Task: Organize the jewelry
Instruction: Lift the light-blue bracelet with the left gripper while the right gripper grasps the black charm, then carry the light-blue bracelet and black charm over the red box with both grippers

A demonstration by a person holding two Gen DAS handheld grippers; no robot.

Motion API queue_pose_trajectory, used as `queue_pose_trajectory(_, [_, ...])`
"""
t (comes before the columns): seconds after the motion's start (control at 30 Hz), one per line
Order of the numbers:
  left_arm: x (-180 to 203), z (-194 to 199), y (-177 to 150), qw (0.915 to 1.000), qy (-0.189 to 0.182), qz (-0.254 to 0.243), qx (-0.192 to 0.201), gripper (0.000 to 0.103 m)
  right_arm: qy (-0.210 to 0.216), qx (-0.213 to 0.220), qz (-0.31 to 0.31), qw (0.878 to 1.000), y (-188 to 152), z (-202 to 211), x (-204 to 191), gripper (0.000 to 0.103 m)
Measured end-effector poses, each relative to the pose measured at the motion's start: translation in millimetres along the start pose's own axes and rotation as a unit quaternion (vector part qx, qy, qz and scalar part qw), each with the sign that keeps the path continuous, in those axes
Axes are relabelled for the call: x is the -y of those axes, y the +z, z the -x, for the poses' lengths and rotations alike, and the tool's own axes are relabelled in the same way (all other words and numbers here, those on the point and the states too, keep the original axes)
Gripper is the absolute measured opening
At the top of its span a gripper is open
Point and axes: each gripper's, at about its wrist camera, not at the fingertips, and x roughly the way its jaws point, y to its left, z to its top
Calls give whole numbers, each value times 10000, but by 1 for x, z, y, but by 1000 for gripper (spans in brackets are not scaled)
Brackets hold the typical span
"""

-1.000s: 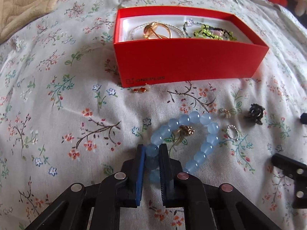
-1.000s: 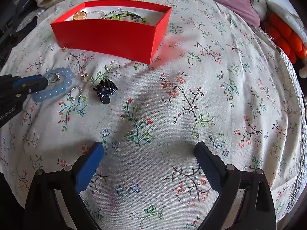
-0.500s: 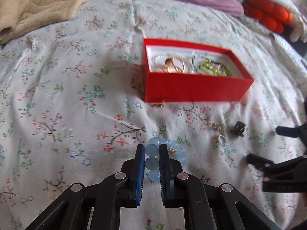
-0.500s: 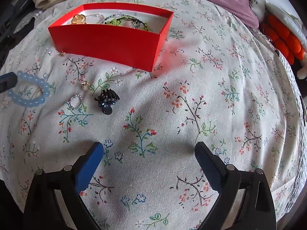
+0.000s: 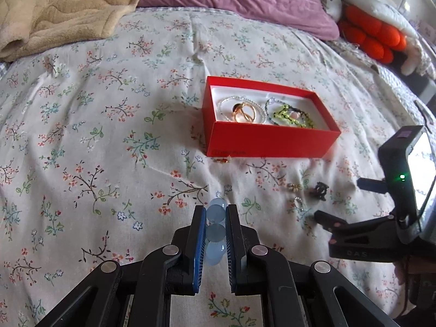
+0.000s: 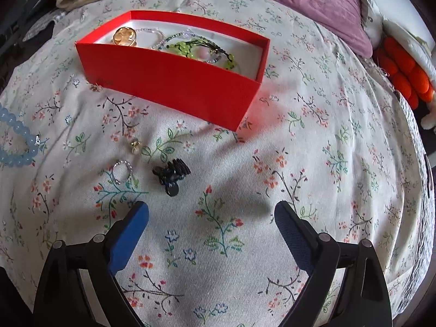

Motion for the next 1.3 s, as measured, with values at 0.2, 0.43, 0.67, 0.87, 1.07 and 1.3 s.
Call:
queue_pose_trajectory(0.2, [3, 6, 3, 9999, -69, -37, 79, 8, 85, 20, -18, 10000, 9, -2, -5, 72])
queue_pose_trajectory(0.43, [-1, 6, 3, 9999, -89, 25, 41, 8, 225, -8, -60, 9997, 21, -1, -10, 40])
queue_pose_trajectory(0.67, [-5, 1, 3, 9999, -42, 97, -60, 8, 304, -52, -83, 9995, 25, 2, -13, 24])
queue_pose_trajectory(0.87, [-5, -5, 5, 9998, -46, 126, -144, 8, 436, -45, -223, 9988, 27, 12, -7, 24])
queue_pose_trajectory(1.07, [2, -4, 7, 9998, -90, 54, -153, 8, 622, 63, -331, 9975, 30, 32, 2, 24])
queue_pose_trajectory(1.3, [12, -1, 17, 9995, -266, 106, -143, 9, 879, 210, -346, 9953, 34, 61, 5, 24])
